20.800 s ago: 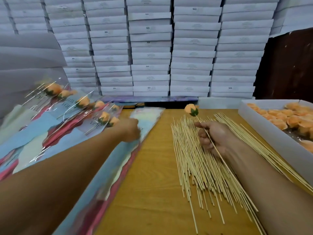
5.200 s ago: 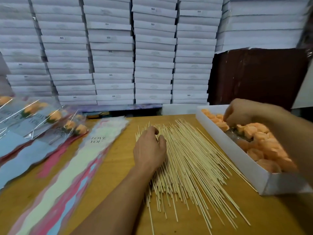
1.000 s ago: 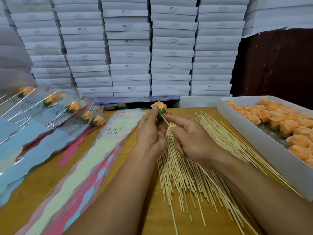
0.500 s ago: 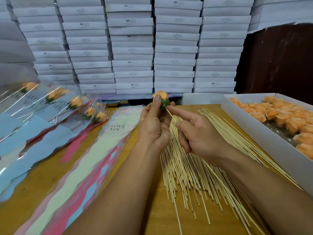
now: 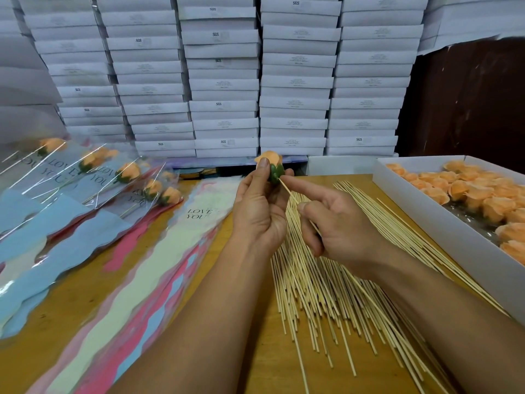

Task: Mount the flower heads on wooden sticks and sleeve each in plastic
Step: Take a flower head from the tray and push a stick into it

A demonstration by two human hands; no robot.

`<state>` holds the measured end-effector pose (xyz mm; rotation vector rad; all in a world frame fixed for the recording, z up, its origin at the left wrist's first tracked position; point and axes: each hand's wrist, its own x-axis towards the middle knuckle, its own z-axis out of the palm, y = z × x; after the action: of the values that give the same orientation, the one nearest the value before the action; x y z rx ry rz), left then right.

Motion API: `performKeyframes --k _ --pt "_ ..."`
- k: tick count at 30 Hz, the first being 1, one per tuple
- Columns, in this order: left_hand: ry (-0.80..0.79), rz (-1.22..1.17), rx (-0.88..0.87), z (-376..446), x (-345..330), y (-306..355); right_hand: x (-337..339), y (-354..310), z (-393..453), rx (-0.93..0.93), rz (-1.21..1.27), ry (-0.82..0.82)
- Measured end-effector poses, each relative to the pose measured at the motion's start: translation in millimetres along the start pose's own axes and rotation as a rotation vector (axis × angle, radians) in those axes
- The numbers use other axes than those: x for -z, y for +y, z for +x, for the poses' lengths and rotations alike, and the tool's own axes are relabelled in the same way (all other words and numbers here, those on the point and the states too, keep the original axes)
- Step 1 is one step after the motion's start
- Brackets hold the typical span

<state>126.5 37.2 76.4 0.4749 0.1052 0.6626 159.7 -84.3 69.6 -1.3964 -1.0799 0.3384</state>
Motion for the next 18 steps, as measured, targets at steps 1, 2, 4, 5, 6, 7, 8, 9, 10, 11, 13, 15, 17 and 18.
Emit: performKeyframes --k 1,2,4,5,6,7,8,9,10,11,13,15,17,18 --pt "0.002 0.001 0.002 0.1 0.0 0.1 0.0 -0.2 0.0 -0.001 -0.001 0.001" --pt "0.003 0.000 0.002 -0.1 -0.1 0.1 0.1 -0.3 -0.2 -0.002 -0.005 0.003" --pt "0.004 0.000 0.000 -1.0 -0.2 0.4 0.6 -0.3 -0.9 -0.002 -0.012 0.005" --pt "0.005 0.000 -0.001 -1.6 -0.3 0.6 0.9 -0.2 -1.4 -0.002 -0.016 0.005" --pt "0.004 0.001 -0.002 -2.1 -0.4 0.7 1.2 -0.2 -1.7 -0.003 -0.021 0.006" --pt "0.004 0.001 -0.002 -2.4 -0.5 0.7 1.4 -0.3 -2.1 -0.002 -0.026 0.005" --pt "0.004 0.002 -0.003 -2.6 -0.6 0.6 1.2 -0.6 -2.2 0.002 -0.029 0.004" --pt "0.006 0.004 -0.006 -2.6 -0.7 0.3 0.9 -1.0 -2.2 0.007 -0.029 0.002" --pt "0.008 0.004 -0.008 -2.5 -0.8 0.1 0.5 -1.5 -1.9 0.009 -0.026 0.001" --pt "0.010 0.005 -0.009 -2.4 -0.7 0.0 0.4 -1.6 -1.8 0.007 -0.023 0.000" --pt "0.008 0.008 -0.009 -2.5 -0.3 -0.3 0.5 -0.9 -1.3 -0.003 -0.017 0.001" --pt "0.000 0.022 -0.011 -2.7 -0.2 -0.1 0.9 0.5 -0.9 -0.010 -0.019 0.003" --pt "-0.009 0.033 -0.020 -2.2 0.1 0.3 1.2 2.3 -0.3 -0.014 -0.024 0.006" --pt "-0.008 0.040 -0.028 -2.2 0.2 0.4 1.0 3.1 0.3 -0.019 -0.025 0.011"
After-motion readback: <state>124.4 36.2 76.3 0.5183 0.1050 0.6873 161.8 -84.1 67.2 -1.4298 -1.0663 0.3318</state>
